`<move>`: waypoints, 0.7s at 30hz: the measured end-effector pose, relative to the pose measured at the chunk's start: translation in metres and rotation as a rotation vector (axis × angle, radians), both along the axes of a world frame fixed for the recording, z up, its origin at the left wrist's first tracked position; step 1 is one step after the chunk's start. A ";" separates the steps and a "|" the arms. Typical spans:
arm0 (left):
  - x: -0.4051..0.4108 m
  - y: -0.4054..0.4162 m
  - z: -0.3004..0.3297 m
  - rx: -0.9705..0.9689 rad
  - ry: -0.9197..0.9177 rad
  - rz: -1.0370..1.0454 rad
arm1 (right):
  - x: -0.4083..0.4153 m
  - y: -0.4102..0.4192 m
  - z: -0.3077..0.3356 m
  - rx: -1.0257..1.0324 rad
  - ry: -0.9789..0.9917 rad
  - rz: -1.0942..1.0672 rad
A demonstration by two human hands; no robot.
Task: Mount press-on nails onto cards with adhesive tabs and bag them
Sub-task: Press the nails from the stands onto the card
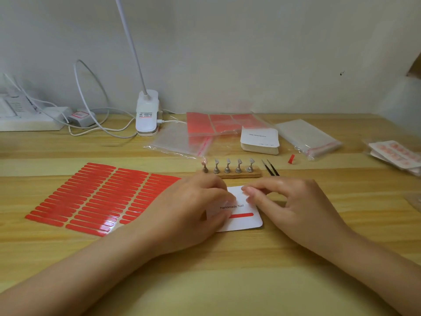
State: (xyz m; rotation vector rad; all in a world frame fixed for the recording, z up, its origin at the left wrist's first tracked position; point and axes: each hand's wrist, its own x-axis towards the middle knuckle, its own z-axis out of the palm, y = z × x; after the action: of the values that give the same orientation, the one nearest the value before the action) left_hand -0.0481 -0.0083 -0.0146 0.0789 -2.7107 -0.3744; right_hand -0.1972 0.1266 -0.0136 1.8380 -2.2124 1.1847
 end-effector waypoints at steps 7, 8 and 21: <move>0.004 -0.001 -0.005 0.043 -0.010 -0.002 | -0.005 -0.017 -0.005 -0.063 0.033 -0.082; 0.004 -0.001 -0.006 0.040 -0.011 -0.004 | -0.003 -0.016 -0.006 -0.048 0.098 -0.086; 0.002 0.000 -0.006 0.083 0.015 0.011 | -0.001 -0.013 -0.008 0.002 0.396 -0.054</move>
State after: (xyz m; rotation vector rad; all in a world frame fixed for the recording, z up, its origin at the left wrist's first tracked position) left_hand -0.0457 -0.0087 -0.0206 0.1142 -2.6783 -0.4817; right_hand -0.1982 0.1133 -0.0219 1.8089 -2.0243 0.7288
